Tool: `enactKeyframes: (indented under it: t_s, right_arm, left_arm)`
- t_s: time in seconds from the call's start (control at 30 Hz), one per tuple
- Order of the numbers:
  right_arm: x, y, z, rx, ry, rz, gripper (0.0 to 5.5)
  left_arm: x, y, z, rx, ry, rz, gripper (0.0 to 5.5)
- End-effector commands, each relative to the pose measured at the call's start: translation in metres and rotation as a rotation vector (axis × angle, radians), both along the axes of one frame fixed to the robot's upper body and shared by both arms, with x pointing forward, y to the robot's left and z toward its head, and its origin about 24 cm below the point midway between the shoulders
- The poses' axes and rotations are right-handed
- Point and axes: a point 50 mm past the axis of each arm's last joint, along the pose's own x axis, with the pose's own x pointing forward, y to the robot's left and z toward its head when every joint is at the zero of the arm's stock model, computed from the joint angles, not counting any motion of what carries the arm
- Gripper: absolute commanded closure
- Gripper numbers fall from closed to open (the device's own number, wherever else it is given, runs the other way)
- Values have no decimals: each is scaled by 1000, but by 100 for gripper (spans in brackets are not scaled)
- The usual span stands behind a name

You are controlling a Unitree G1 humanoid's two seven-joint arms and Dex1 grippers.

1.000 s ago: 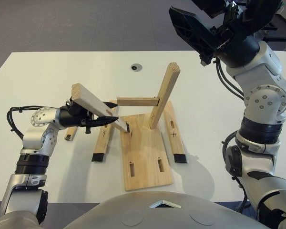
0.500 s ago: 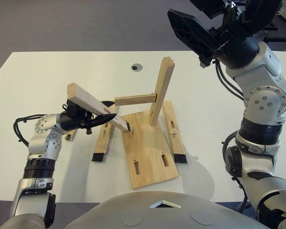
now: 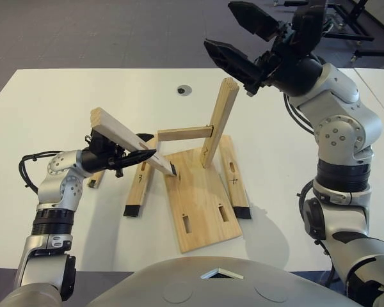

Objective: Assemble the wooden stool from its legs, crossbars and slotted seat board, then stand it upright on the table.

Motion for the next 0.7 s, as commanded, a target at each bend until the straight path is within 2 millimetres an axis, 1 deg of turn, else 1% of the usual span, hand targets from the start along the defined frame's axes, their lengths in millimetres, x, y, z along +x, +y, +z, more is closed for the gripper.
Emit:
enactKeyframes:
  t_s: [0.03, 0.2, 0.3, 0.4, 0.53, 0.7]
  right_arm:
    - [5, 1, -15, -67, 47, -5, 41]
    - [16, -3, -21, -49, 90, -73, 41]
    - [19, -5, -31, -58, 137, -82, 41]
    - [18, -6, -41, -74, 173, -71, 41]
    - [14, -5, -48, -94, 208, -38, 41]
    - [11, -5, -51, -112, 231, -17, 41]
  left_arm:
    - [1, 0, -5, 58, 40, -23, 347]
    - [3, -2, -7, 92, 71, -44, 347]
    - [6, -3, -8, 127, 98, -41, 347]
    - [9, -4, -8, 150, 112, -38, 347]
    - [6, -7, -4, 187, 110, -52, 347]
    - [3, -14, -3, 214, 117, -65, 347]
